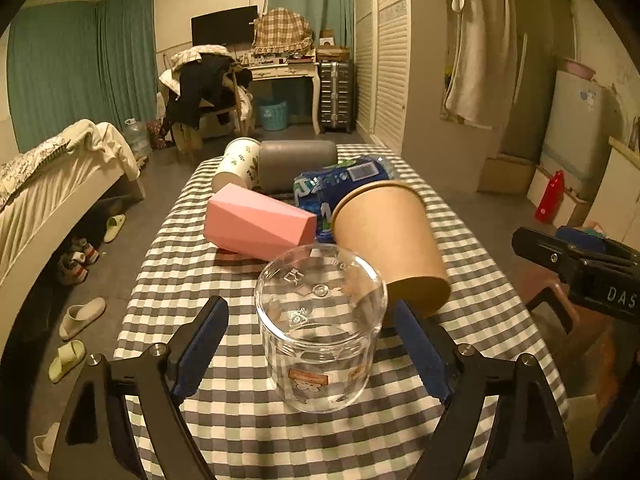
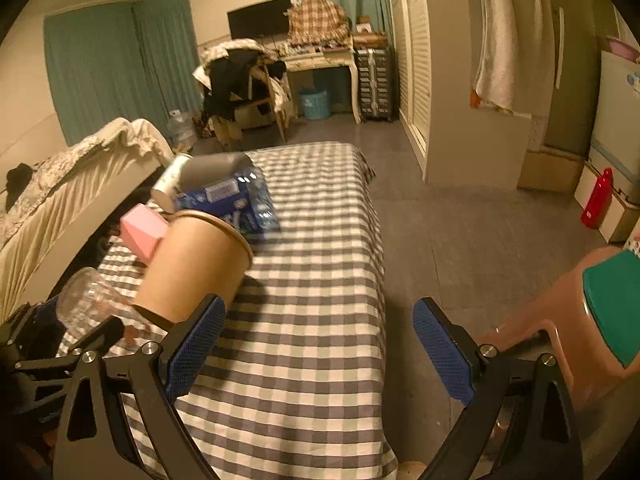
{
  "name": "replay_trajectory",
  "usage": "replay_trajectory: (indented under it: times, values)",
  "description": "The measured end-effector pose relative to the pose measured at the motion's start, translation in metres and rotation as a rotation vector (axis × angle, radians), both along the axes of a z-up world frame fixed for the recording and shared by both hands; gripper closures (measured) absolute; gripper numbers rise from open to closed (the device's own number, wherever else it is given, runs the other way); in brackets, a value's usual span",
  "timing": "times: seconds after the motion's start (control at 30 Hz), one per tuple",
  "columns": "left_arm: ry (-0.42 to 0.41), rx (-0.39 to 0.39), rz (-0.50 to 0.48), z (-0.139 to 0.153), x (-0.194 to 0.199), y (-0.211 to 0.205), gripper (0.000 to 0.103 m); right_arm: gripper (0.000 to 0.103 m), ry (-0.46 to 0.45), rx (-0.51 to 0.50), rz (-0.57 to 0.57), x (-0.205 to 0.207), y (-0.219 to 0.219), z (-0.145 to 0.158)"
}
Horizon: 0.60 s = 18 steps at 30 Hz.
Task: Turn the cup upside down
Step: 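Rotate the clear cup upside down with the left gripper and lower it, then set the inverted cup on the table and open the left gripper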
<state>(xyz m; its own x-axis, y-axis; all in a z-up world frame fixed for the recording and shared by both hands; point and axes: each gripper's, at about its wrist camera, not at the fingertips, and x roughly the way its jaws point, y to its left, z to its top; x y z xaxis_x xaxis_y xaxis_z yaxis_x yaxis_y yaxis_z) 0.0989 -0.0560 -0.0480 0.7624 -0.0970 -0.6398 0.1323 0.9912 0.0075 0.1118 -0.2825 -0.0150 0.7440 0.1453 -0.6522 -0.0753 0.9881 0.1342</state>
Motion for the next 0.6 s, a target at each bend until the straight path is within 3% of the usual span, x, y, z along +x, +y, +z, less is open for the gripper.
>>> replay_trajectory:
  times: [0.37,0.6]
  values:
    - [-0.147,-0.095,0.003,0.055,-0.042,0.023,0.014,0.008,-0.195,-0.030,0.038,-0.061,0.027,0.064]
    - [-0.252,-0.145,0.052,0.079,-0.078,0.049,0.014,0.008,-0.268,-0.049,0.065,-0.102,0.049,0.084]
